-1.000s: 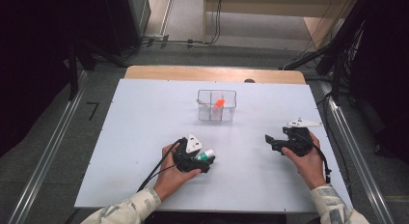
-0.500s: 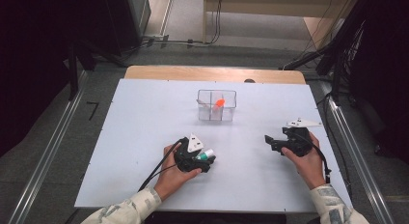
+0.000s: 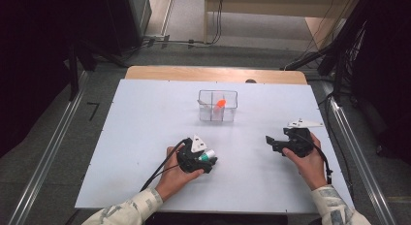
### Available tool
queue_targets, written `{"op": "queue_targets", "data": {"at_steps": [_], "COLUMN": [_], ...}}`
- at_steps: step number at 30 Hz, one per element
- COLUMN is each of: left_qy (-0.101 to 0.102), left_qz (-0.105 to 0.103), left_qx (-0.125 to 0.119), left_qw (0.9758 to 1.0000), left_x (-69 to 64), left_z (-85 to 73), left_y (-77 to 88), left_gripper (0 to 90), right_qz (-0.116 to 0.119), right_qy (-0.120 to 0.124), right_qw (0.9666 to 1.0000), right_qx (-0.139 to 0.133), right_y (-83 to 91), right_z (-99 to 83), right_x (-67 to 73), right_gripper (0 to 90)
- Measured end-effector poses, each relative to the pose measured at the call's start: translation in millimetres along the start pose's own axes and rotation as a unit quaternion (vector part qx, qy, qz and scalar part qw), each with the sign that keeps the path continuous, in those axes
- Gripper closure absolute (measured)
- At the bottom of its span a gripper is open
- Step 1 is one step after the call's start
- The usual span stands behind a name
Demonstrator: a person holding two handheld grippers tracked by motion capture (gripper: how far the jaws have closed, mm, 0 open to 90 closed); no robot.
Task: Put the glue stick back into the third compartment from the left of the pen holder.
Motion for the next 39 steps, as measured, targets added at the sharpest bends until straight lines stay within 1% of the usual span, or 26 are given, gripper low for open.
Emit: {"op": "queue_targets", "data": {"at_steps": [2, 4, 7, 9, 12, 19, 22, 26, 29, 34, 39], "left_qy": [-0.002, -0.006, -0.004, -0.007, -0.012, -0.022, -0.017, -0.019, -0.018, -0.024, -0.021], "left_qz": [0.006, 0.011, 0.013, 0.015, 0.013, 0.002, -0.003, -0.003, -0.003, 0.000, -0.001], "left_qx": [0.000, 0.001, 0.000, -0.001, -0.002, -0.003, -0.002, -0.002, -0.003, -0.003, -0.006], "left_qw": [1.0000, 0.9999, 0.9999, 0.9999, 0.9998, 0.9997, 0.9998, 0.9998, 0.9998, 0.9997, 0.9998], "left_x": [0.0, -0.1, 0.1, -0.2, -1.8, -6.2, -5.5, -5.8, -5.7, -6.3, -6.2], "left_z": [-0.1, -0.3, -0.2, -0.3, -0.4, -1.3, -1.2, -1.2, -1.2, -1.2, -0.5], "left_y": [0.0, 0.2, 0.3, 0.5, 0.8, 1.6, 1.5, 1.5, 1.4, 1.6, 2.1], "left_gripper": [33.9, 37.2, 39.6, 41.7, 46.1, 60.9, 61.7, 65.3, 65.6, 65.8, 65.9], "right_qz": [0.000, -0.001, -0.001, -0.001, 0.000, 0.000, -0.001, -0.001, 0.000, 0.000, 0.000], "right_qy": [0.000, 0.000, 0.001, 0.001, 0.000, -0.001, -0.002, -0.002, -0.002, -0.002, -0.001], "right_qw": [1.0000, 1.0000, 1.0000, 1.0000, 1.0000, 1.0000, 1.0000, 1.0000, 1.0000, 1.0000, 1.0000], "right_qx": [-0.001, 0.000, 0.000, 0.000, 0.000, 0.000, 0.000, 0.000, 0.000, 0.001, -0.001], "right_y": [0.0, 0.0, -0.1, 0.0, -0.1, 0.2, 0.4, 0.4, 0.4, 0.2, 1.0], "right_z": [0.2, 0.2, 0.1, 0.1, -0.1, 0.1, 0.2, 0.2, 0.1, 0.0, 0.4], "right_x": [0.3, 0.3, 0.2, 0.2, -0.1, 0.0, -0.1, -0.1, -0.2, 0.1, -0.7], "right_gripper": [17.5, 17.5, 17.5, 17.5, 17.5, 17.5, 17.5, 17.5, 17.5, 17.5, 17.5]}}
Point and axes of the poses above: each handheld gripper's, and its own axes: y roughly backward along the jaws, z roughly out of its top, x roughly to its left, the point moved 7 cm from there along -y, roughly forward along the jaws, and after that the axes turned 5 degrees about y, right-handed, at the moved point
